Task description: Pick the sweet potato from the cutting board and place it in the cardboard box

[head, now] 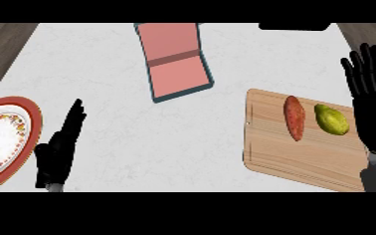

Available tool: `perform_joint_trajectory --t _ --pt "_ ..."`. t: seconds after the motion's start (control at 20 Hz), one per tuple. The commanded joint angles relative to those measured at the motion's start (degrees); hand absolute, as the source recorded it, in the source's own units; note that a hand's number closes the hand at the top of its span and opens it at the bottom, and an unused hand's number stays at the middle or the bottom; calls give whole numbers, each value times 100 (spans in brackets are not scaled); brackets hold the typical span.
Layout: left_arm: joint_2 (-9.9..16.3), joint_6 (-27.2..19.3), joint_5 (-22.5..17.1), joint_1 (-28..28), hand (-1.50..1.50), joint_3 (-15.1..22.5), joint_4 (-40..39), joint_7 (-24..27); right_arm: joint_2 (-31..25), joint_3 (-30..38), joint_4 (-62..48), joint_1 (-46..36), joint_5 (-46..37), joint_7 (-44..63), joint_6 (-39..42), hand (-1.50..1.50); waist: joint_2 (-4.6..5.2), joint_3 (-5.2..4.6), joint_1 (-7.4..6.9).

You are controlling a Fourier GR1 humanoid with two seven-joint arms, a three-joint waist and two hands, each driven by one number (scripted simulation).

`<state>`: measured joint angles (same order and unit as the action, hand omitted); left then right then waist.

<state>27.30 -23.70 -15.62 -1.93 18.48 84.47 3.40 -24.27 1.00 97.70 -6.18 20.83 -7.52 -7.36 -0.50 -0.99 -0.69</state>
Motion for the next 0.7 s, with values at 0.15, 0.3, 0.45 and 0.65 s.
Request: perform_joint_trajectory --t 0.15,0.3,0.45,0.65 --pt "256 -70 449 241 0 -163 241 -219 14 508 -1732 -1543 241 -383 513 -150 73 108 -80" --pt "297 105 410 423 0 -159 -41 -72 -1490 -1 -1943 -793 -1690 191 34 -150 284 -75 25" --pt "196 123 484 666 0 -5 -50 -447 283 433 -2784 -1240 -1234 -25 -1560 -150 129 111 -77" --pt "113 213 605 482 0 -47 150 -580 491 857 -3971 -1823 -917 -1107 -1083 -150 72 106 -26"
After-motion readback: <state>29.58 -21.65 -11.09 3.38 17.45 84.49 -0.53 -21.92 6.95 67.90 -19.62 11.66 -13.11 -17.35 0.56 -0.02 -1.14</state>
